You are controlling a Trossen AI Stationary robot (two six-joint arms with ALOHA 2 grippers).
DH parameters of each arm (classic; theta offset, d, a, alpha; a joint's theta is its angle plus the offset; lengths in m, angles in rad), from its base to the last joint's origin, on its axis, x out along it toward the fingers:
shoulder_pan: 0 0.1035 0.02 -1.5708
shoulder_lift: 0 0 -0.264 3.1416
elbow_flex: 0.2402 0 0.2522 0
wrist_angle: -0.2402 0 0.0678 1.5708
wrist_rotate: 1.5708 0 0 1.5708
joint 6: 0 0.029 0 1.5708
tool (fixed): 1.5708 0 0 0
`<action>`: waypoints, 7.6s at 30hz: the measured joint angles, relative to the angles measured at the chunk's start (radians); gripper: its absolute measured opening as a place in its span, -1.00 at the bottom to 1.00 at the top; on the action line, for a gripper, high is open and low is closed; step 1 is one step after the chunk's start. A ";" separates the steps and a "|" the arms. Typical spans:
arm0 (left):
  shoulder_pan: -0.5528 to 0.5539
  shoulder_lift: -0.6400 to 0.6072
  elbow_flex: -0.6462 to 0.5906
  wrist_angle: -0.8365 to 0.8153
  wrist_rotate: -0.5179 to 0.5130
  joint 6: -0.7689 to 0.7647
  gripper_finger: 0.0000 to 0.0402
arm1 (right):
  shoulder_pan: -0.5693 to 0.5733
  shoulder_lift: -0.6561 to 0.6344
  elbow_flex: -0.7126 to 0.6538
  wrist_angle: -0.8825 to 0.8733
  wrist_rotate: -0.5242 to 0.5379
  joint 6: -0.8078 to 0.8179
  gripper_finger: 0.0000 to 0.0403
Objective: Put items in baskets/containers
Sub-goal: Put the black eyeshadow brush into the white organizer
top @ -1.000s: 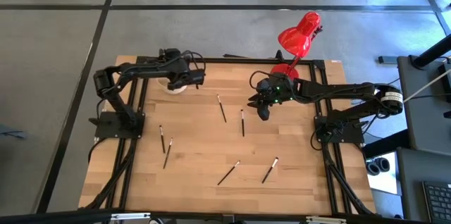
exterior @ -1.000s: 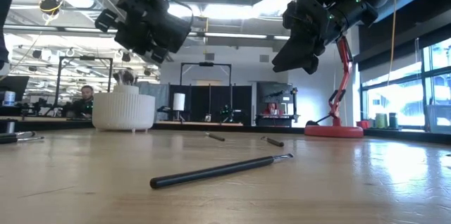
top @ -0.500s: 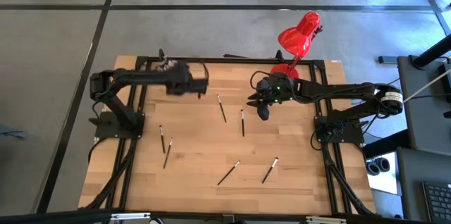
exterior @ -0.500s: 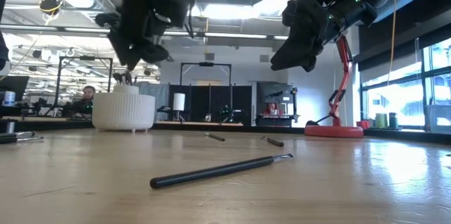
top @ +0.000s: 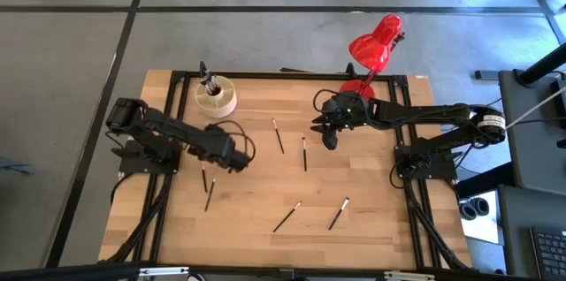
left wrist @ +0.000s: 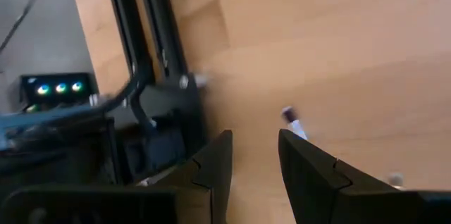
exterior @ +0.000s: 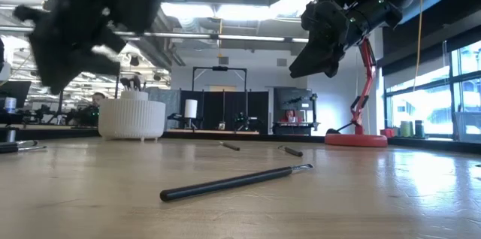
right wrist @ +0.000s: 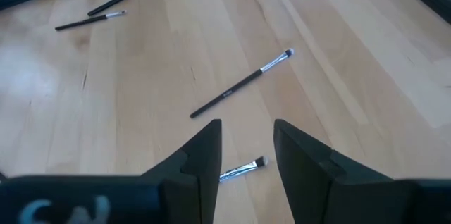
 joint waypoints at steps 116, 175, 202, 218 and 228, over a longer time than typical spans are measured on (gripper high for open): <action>0.554 -0.287 -0.189 0.384 -1.350 -0.209 -0.91 | 0.000 0.001 0.001 0.022 0.089 -0.026 -0.36; -0.171 0.135 -0.174 0.404 0.262 -0.002 -0.97 | 0.008 0.002 0.001 0.002 0.078 0.073 -0.36; -0.568 -0.023 -0.035 0.297 0.410 -0.619 -0.47 | 0.008 0.002 0.001 -0.007 0.078 0.069 -0.36; -0.759 0.067 -0.065 0.366 0.540 -0.705 -0.58 | 0.009 0.002 0.001 -0.006 0.078 0.100 -0.36; -0.791 0.141 -0.074 0.368 0.599 -0.540 -0.75 | 0.009 0.002 0.001 -0.006 0.078 0.085 -0.36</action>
